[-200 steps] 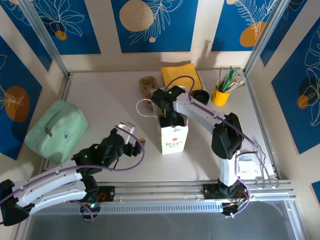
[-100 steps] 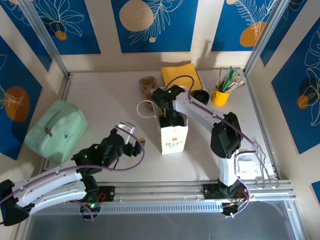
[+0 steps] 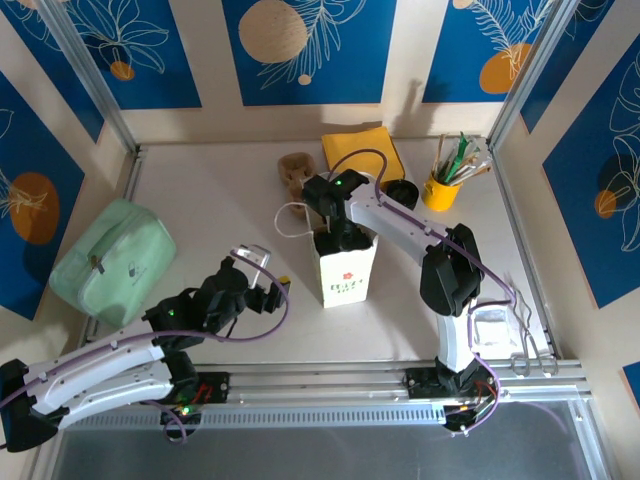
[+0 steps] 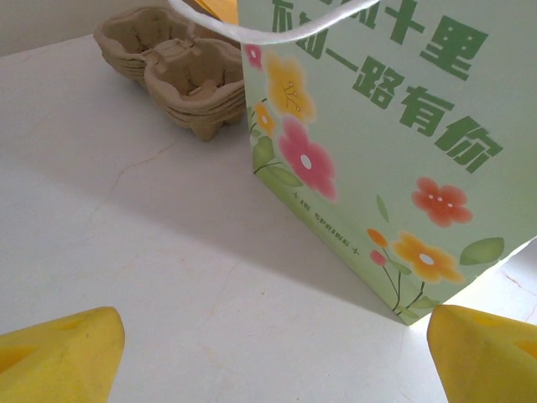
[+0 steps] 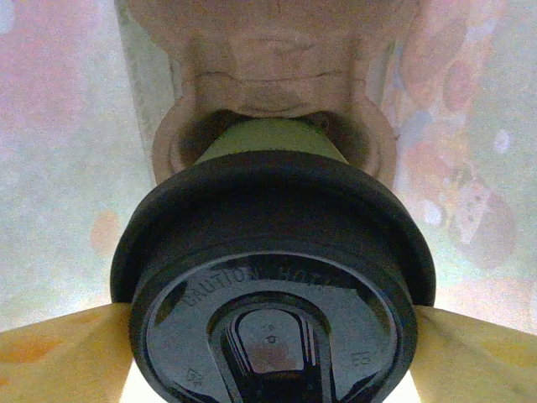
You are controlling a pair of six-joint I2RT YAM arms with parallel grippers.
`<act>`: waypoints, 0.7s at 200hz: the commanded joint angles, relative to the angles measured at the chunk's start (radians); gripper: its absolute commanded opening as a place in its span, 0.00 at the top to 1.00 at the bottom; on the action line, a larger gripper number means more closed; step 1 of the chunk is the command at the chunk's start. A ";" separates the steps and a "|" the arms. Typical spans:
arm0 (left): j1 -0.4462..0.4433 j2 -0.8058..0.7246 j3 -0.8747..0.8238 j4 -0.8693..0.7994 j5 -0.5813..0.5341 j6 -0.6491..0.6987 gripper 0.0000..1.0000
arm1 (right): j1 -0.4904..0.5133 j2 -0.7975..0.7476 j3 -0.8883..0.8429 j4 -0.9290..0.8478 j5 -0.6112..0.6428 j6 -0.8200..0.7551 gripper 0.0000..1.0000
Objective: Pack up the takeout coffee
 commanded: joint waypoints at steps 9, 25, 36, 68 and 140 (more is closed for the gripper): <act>-0.006 -0.014 0.006 -0.014 -0.020 0.007 0.07 | 0.013 -0.014 0.013 0.013 0.021 -0.015 0.07; -0.006 -0.016 0.004 -0.015 -0.020 0.003 0.07 | 0.016 -0.019 0.014 0.008 0.032 -0.018 0.04; -0.006 -0.018 0.002 -0.016 -0.021 0.002 0.07 | 0.016 -0.022 0.011 0.006 0.036 -0.017 0.02; -0.006 -0.027 -0.001 -0.017 -0.023 0.002 0.07 | 0.019 -0.031 0.005 0.009 0.041 -0.015 0.01; -0.006 -0.035 -0.007 -0.021 -0.024 -0.004 0.07 | 0.021 -0.049 0.014 0.001 0.055 -0.007 0.01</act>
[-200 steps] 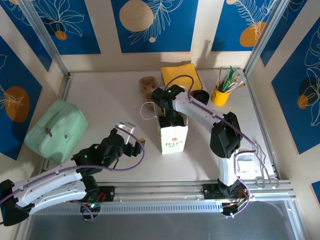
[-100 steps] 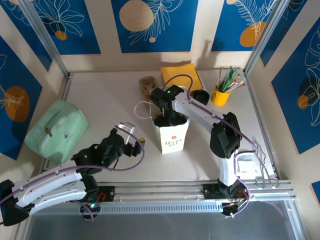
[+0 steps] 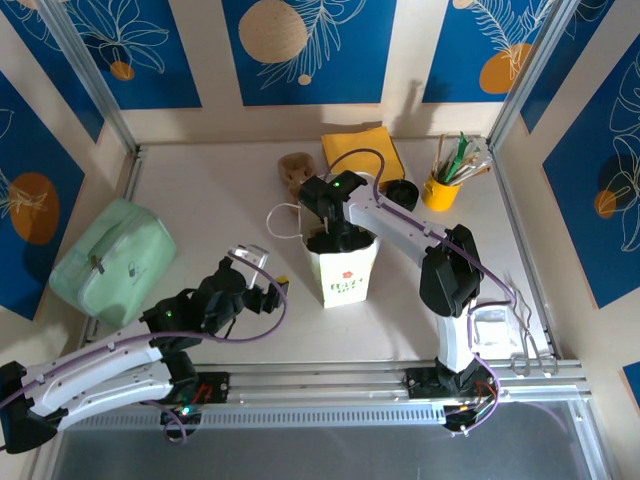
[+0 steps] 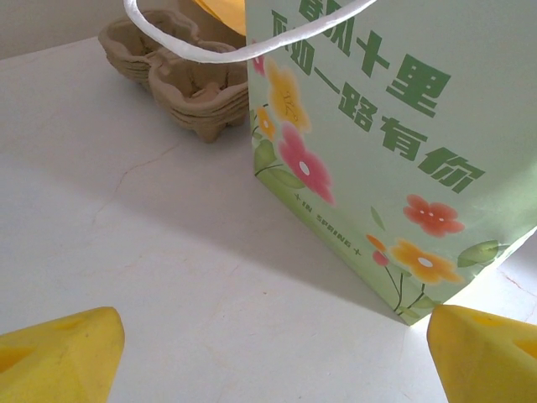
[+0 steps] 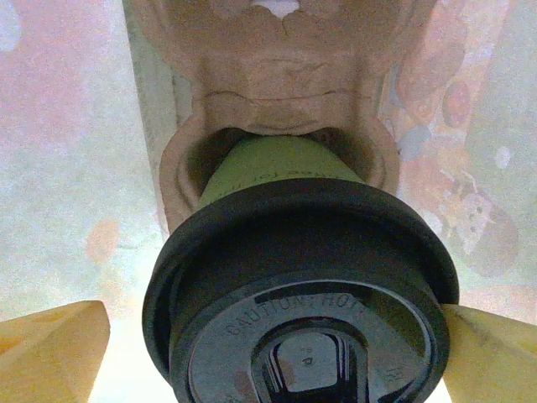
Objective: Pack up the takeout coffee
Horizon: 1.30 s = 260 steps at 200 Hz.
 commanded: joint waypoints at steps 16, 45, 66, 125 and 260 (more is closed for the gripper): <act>-0.006 -0.020 -0.010 -0.009 -0.019 -0.006 0.07 | 0.007 -0.052 0.018 -0.021 0.022 0.008 0.01; -0.006 -0.021 -0.012 -0.009 -0.019 -0.005 0.06 | 0.007 -0.068 0.018 -0.017 0.015 0.012 0.01; -0.006 -0.021 -0.012 -0.006 -0.018 -0.006 0.07 | 0.008 -0.077 0.025 -0.024 0.012 0.011 0.00; -0.006 -0.018 -0.010 -0.004 -0.017 -0.007 0.07 | 0.012 -0.099 0.045 -0.042 0.026 0.014 0.01; -0.006 -0.005 -0.008 0.005 -0.014 -0.010 0.06 | 0.006 -0.118 0.100 -0.078 0.040 0.021 0.05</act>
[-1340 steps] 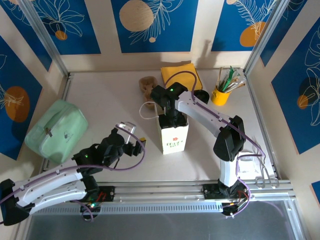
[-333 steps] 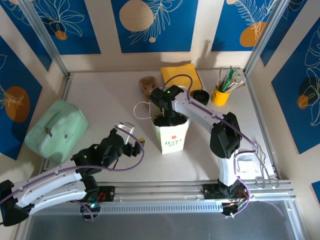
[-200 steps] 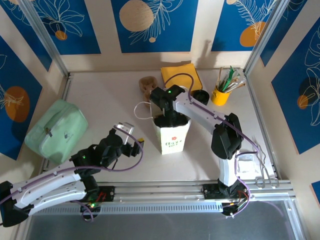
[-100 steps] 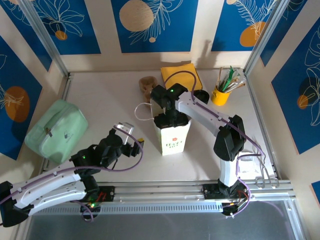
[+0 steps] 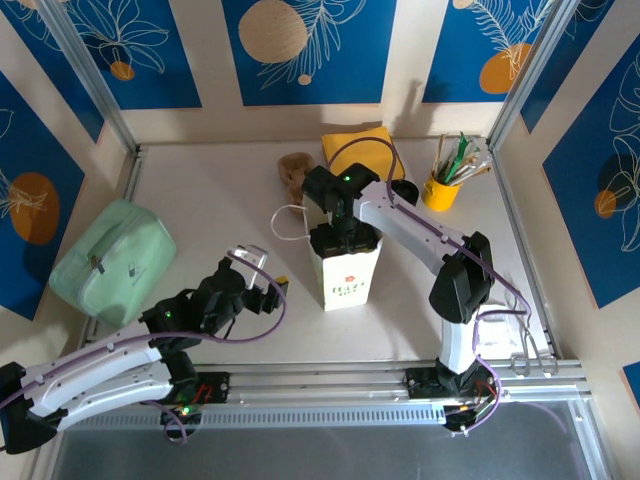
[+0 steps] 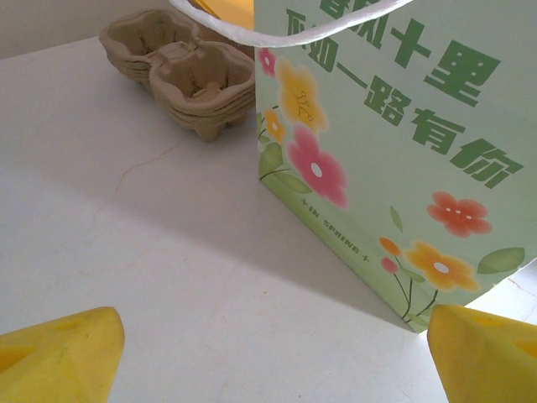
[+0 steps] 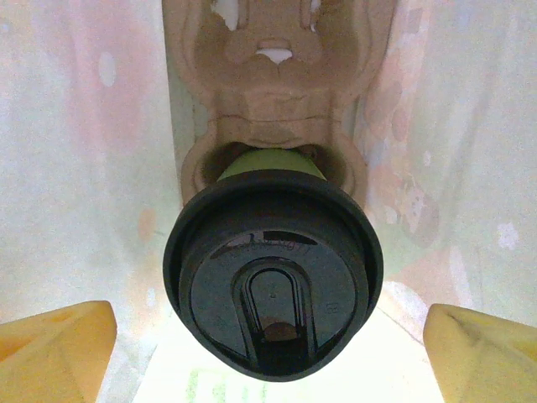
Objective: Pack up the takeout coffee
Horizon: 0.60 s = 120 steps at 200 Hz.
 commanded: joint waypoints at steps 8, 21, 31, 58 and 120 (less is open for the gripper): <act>-0.006 -0.001 -0.005 0.007 -0.014 -0.006 0.07 | 0.001 -0.044 0.043 -0.041 0.008 0.018 0.05; -0.006 0.000 -0.006 0.007 -0.012 -0.008 0.07 | 0.001 -0.042 0.050 -0.047 0.011 0.018 0.06; -0.006 0.001 -0.006 0.007 -0.013 -0.007 0.07 | 0.000 -0.043 0.055 -0.049 0.011 0.018 0.07; -0.005 -0.001 -0.005 0.008 -0.013 -0.006 0.07 | 0.000 -0.041 0.067 -0.056 0.011 0.019 0.11; -0.005 -0.002 -0.005 0.004 -0.015 -0.005 0.07 | -0.001 -0.038 0.074 -0.060 0.005 0.019 0.22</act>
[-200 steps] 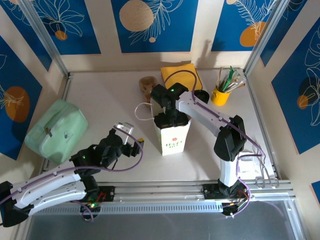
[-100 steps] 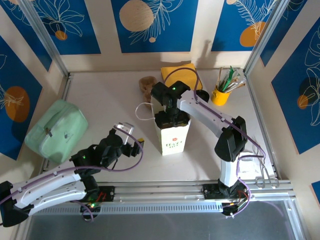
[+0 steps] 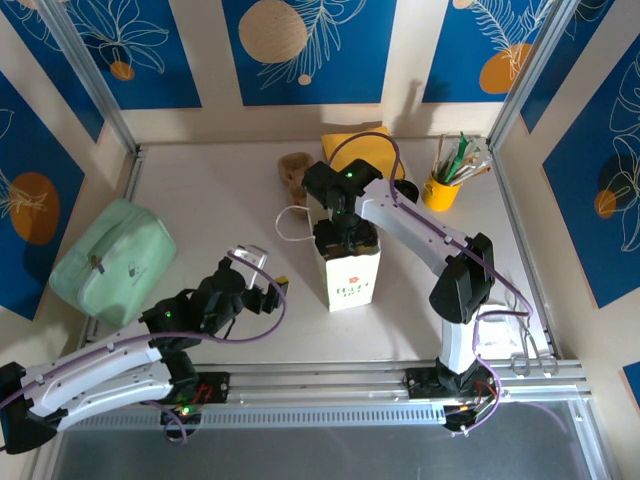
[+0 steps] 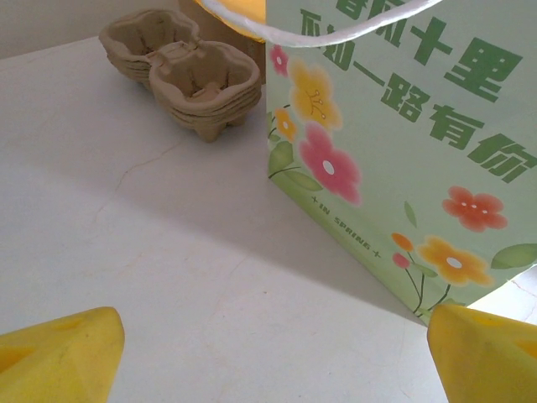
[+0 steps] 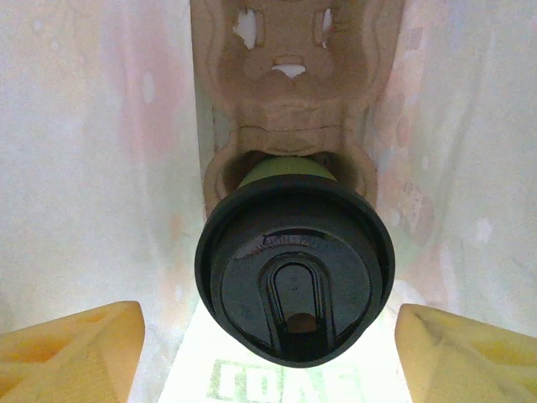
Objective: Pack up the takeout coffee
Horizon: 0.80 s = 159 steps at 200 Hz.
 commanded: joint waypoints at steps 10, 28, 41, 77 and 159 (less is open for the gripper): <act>-0.006 -0.002 -0.004 0.004 -0.016 -0.005 0.07 | 0.000 -0.037 0.034 -0.033 -0.003 0.010 0.23; -0.006 -0.002 -0.004 0.005 -0.015 -0.003 0.07 | 0.000 -0.037 0.040 -0.034 0.001 0.010 0.24; -0.006 -0.002 -0.004 0.007 -0.016 -0.003 0.07 | 0.000 -0.041 0.048 -0.038 0.001 0.007 0.25; -0.006 0.003 0.002 0.007 -0.015 0.002 0.06 | 0.000 -0.045 0.086 -0.064 0.033 0.010 0.29; -0.006 0.020 0.018 0.005 -0.012 0.008 0.07 | 0.008 -0.064 0.160 -0.089 0.038 0.001 0.30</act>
